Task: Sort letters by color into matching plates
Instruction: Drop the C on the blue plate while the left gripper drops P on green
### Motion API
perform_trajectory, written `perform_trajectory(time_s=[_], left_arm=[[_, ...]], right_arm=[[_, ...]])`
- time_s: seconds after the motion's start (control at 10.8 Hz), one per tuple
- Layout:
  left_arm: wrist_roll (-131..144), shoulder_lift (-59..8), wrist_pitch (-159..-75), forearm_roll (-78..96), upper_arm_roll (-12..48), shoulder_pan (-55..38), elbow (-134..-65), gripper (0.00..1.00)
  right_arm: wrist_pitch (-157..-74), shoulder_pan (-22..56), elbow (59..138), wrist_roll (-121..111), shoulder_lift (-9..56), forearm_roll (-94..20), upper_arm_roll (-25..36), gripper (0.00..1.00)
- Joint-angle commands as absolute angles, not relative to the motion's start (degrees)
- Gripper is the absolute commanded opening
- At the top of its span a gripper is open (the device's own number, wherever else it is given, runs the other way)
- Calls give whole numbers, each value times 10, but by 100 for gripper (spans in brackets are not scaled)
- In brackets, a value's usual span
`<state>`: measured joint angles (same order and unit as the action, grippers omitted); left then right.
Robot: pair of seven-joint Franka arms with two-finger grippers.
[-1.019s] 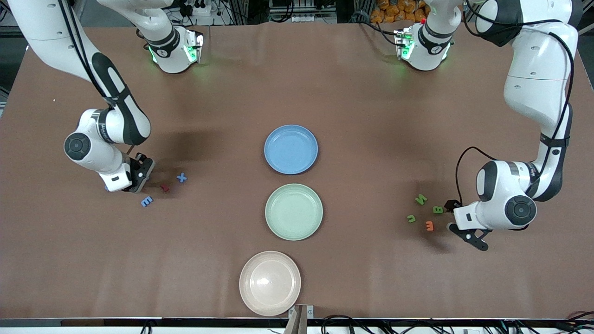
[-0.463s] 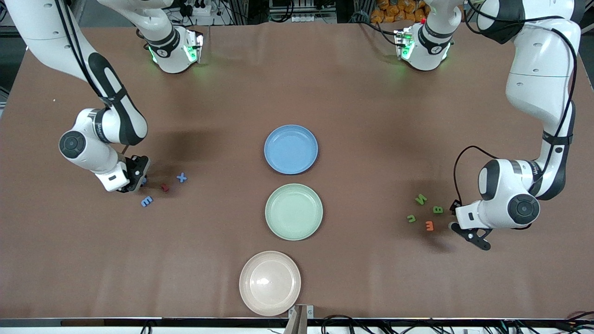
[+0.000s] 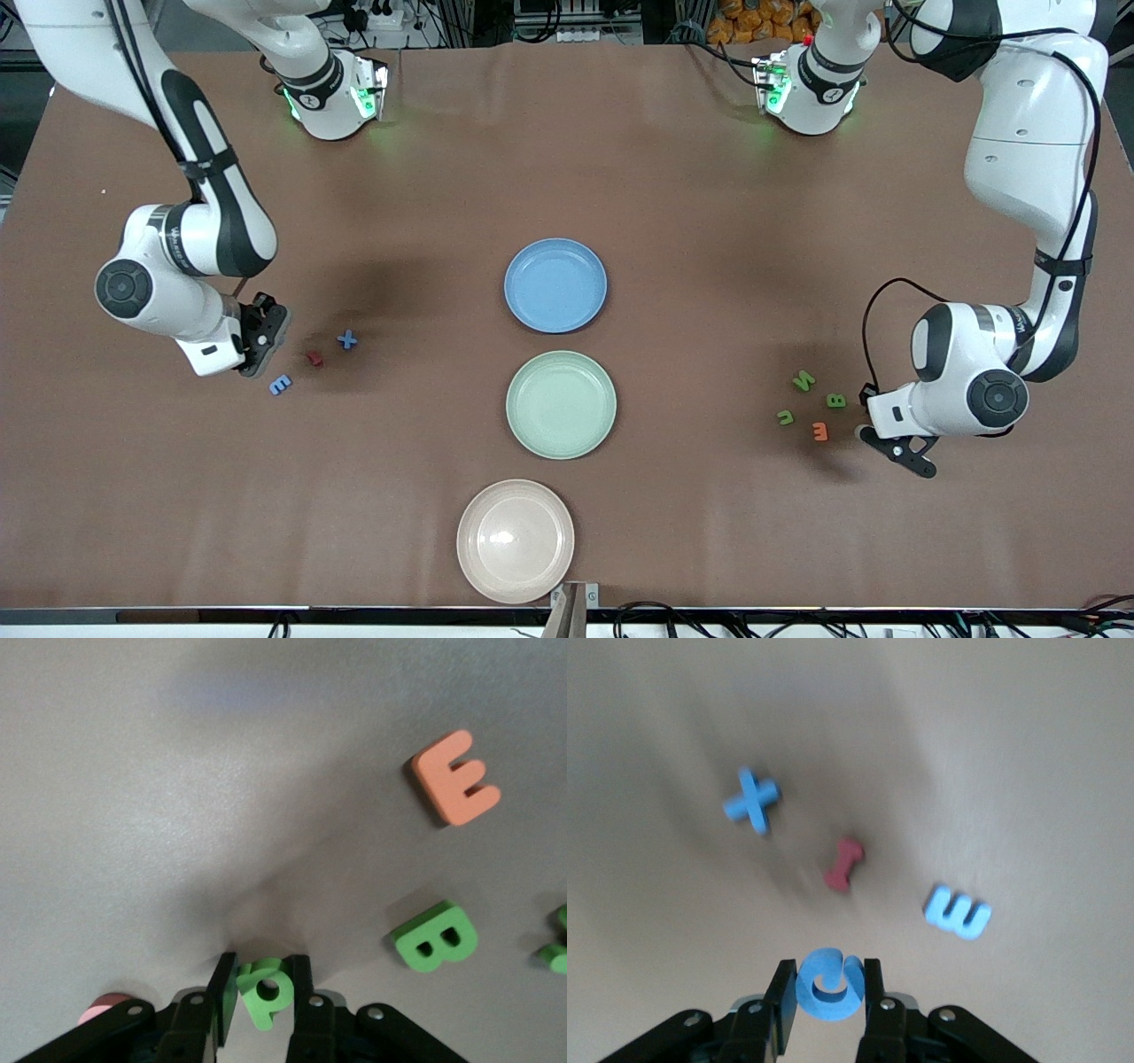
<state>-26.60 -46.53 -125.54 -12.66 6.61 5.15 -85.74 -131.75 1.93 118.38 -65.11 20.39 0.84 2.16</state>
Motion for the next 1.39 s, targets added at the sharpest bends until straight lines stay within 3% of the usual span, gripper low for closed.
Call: perform_trajectory(time_s=[0.0,0.37,0.56,1.3], left_arm=[[-191,-448,-1259,-137,89,42,-861,0],[-38,-454,-1259,-134,163,40,-824,0],[42,-461,-1317,-88,191,31,-818,0],[386,-468,-1429,-83,185,-161,-818,0]], right_arm=[[-1270,62,1164,-516,182,-16,-11,0],[-1227,126,1117,-272,181,-18,-61,0],[-1230,147,1105,-122,192,-18,-104,0],[-1230,248,1005,213,309,-16,-176,0]])
